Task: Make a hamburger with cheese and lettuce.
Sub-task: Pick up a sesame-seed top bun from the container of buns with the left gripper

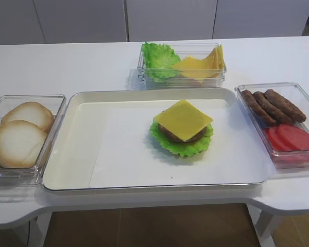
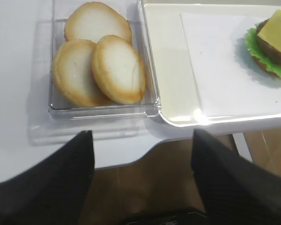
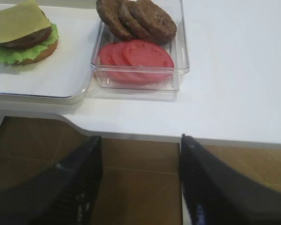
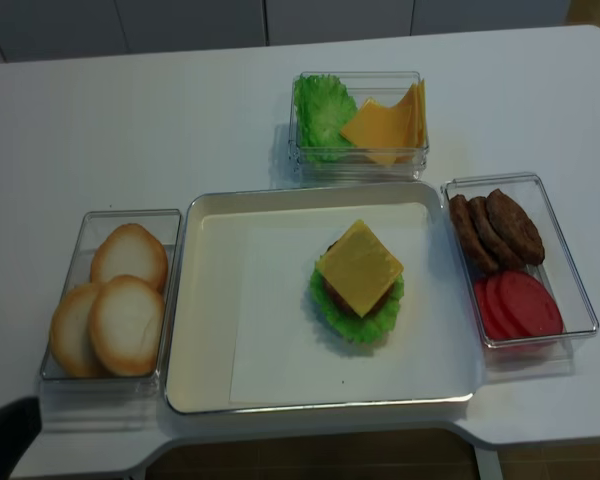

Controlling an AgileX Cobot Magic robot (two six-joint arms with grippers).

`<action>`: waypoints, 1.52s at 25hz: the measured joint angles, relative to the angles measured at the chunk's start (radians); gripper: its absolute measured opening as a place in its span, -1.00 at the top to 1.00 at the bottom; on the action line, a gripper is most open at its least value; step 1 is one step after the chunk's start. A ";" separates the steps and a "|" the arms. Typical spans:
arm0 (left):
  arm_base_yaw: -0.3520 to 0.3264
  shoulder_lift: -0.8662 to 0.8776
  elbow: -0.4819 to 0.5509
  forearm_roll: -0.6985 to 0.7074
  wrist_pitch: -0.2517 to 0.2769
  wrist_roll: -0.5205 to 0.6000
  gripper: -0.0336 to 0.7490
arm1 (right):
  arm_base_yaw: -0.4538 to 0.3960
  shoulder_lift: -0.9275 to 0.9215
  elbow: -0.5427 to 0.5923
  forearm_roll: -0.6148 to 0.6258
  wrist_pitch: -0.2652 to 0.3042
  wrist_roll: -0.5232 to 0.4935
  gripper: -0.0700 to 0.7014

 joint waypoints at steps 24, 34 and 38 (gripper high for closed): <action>0.026 0.668 -0.184 -0.149 -0.110 -0.004 -0.30 | 0.000 0.000 0.000 0.000 -0.002 0.000 -0.22; 0.082 0.761 -0.184 -0.123 -0.137 -0.004 -0.30 | 0.000 0.000 0.000 0.000 -0.002 0.000 -0.22; 0.082 0.811 -0.184 -0.123 -0.151 0.000 -0.30 | 0.000 0.000 0.000 0.000 -0.002 0.000 -0.22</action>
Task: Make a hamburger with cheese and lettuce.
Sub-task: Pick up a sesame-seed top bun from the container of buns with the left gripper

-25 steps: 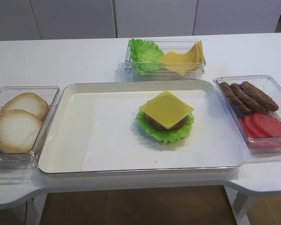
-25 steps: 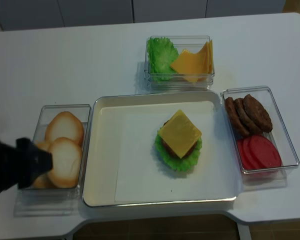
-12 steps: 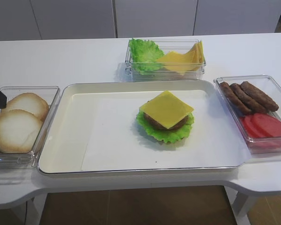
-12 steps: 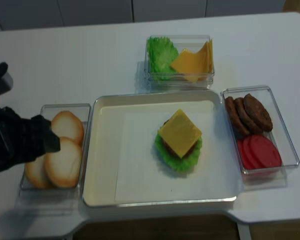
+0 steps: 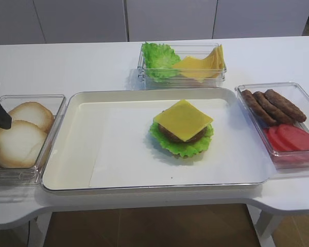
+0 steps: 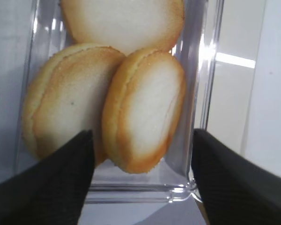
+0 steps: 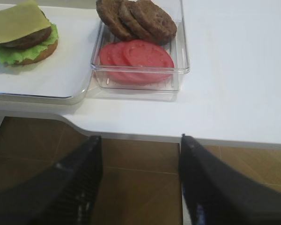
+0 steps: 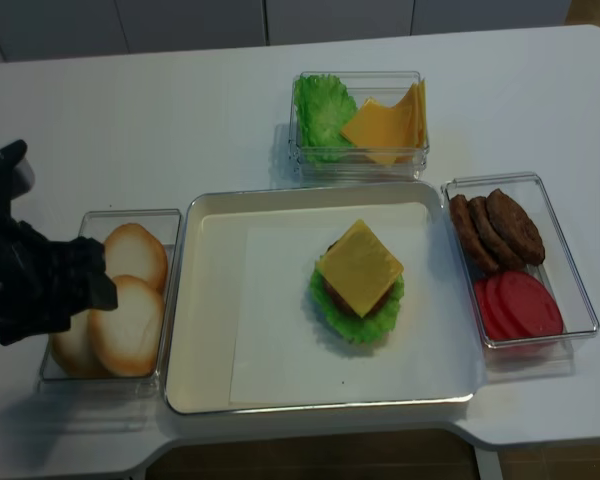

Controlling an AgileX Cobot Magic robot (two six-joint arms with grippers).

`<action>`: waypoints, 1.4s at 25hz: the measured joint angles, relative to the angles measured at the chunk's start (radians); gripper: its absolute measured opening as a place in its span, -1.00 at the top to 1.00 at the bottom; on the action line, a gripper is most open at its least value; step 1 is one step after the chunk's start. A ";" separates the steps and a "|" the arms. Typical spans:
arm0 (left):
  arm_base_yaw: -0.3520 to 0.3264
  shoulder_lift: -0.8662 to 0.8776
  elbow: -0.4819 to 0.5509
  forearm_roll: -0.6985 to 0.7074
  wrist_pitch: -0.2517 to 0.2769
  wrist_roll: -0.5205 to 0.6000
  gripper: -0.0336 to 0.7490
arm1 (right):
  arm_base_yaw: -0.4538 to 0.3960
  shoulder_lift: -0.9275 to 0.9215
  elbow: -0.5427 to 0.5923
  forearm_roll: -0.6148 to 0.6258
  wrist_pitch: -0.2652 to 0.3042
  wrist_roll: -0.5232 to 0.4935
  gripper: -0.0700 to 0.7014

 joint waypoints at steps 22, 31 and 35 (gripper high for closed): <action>0.000 0.141 -0.006 -0.019 -0.041 0.104 -0.30 | 0.000 0.000 0.000 0.000 0.000 0.000 -0.22; 0.000 0.141 -0.006 -0.020 -0.054 0.134 -0.30 | 0.000 0.000 0.000 0.000 0.000 -0.002 -0.22; 0.000 0.141 -0.006 -0.035 -0.054 0.154 -0.30 | 0.000 0.000 0.000 0.000 0.000 -0.002 -0.22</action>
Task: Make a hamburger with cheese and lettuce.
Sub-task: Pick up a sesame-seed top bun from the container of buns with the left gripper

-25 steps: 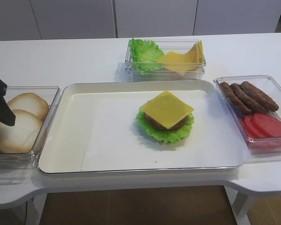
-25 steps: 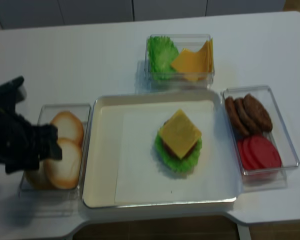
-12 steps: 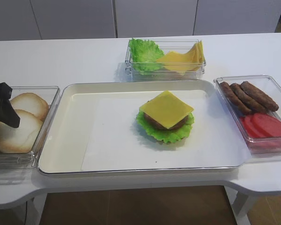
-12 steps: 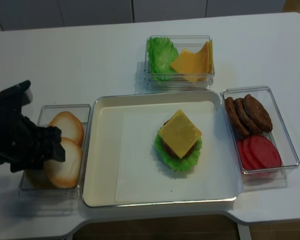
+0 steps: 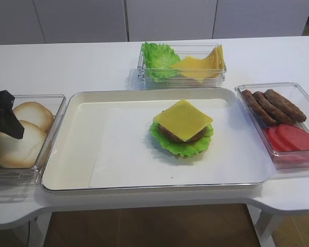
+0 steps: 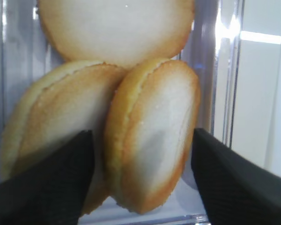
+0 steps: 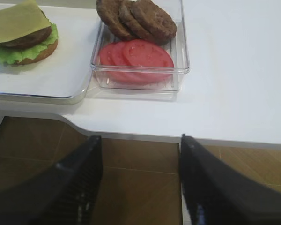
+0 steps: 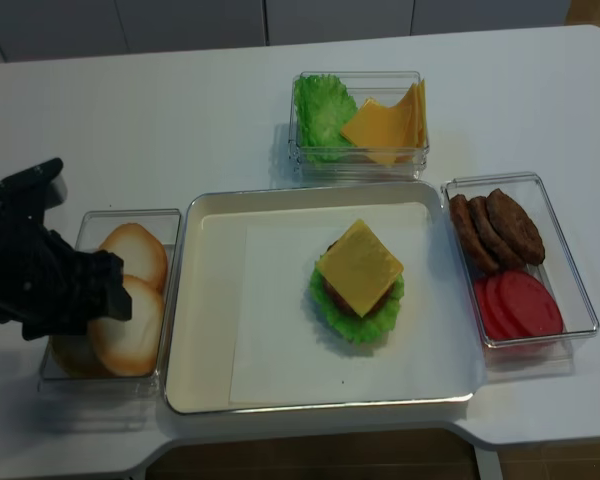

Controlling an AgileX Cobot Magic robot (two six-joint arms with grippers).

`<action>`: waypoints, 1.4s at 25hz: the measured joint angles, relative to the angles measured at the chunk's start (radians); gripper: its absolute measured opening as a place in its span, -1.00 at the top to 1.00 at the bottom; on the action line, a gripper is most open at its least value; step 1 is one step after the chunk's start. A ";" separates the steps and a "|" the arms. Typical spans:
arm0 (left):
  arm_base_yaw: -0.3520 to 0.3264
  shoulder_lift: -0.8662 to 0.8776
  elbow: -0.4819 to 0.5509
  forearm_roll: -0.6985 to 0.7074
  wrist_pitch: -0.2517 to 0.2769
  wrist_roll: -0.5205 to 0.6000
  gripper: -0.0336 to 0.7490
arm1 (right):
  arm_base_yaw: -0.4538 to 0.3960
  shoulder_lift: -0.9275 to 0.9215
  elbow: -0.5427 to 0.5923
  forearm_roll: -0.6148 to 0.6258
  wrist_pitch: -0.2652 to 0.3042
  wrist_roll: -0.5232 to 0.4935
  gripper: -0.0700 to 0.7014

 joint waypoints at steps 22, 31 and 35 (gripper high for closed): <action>0.002 0.049 -0.001 -0.036 0.002 0.029 0.11 | 0.000 0.000 0.000 0.000 0.000 0.000 -0.22; 0.006 0.050 -0.001 -0.030 0.000 0.064 0.39 | 0.000 0.000 0.000 0.000 0.000 0.000 -0.22; 0.006 0.048 -0.001 -0.028 -0.002 0.091 0.43 | 0.000 0.000 0.000 0.000 0.000 0.000 -0.22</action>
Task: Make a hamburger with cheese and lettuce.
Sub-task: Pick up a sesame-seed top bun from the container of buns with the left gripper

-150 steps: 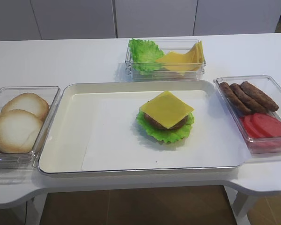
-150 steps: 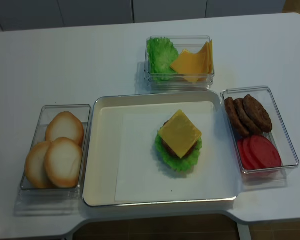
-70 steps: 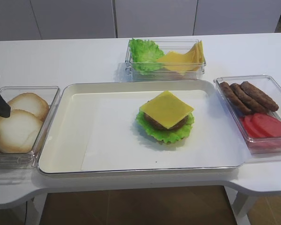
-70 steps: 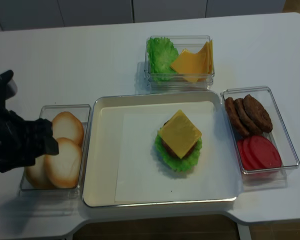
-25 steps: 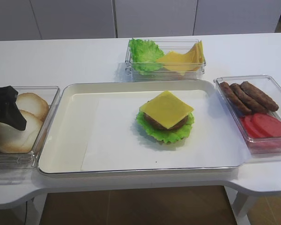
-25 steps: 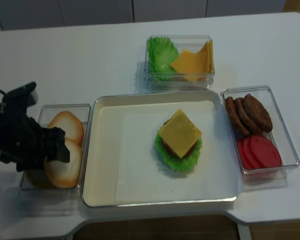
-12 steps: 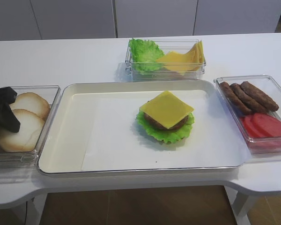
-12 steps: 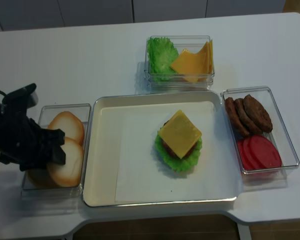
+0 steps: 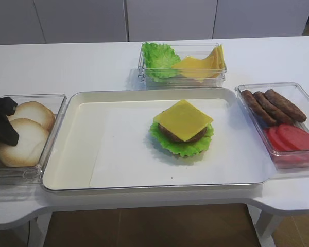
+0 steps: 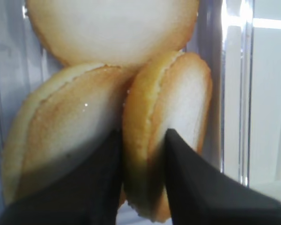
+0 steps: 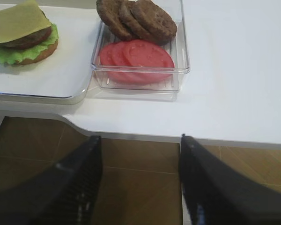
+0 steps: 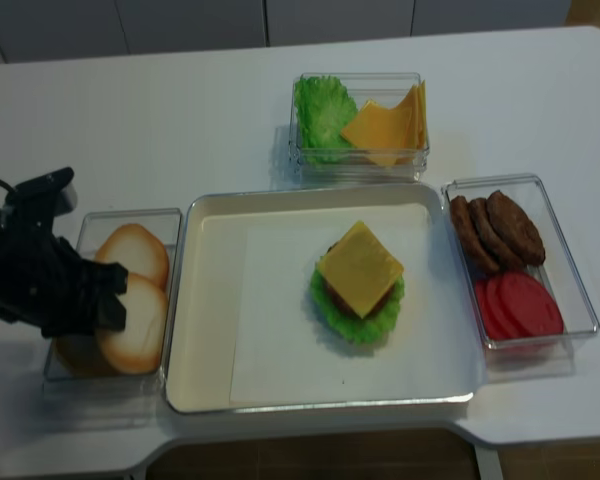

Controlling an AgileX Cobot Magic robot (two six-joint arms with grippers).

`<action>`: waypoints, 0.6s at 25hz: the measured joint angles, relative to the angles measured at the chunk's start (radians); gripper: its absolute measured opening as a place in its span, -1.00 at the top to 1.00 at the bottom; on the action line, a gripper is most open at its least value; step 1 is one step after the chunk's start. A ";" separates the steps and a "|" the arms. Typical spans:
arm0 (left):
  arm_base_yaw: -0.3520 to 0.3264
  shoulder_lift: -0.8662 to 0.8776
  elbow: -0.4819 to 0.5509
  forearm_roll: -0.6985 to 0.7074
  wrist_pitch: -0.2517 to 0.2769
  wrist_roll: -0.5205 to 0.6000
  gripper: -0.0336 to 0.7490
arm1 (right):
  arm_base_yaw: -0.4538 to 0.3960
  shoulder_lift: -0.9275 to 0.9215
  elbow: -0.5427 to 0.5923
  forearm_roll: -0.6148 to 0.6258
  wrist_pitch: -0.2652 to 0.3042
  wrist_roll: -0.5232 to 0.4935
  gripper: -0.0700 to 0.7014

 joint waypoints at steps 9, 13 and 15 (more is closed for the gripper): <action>0.000 -0.006 -0.014 0.002 0.016 0.017 0.44 | 0.000 0.000 0.000 0.000 0.000 0.000 -0.22; 0.000 -0.006 -0.041 0.012 0.044 0.019 0.45 | 0.000 0.000 0.000 0.000 0.000 0.000 -0.22; 0.000 -0.008 -0.056 0.014 0.056 0.019 0.45 | 0.000 0.000 0.000 0.000 0.000 0.002 -0.22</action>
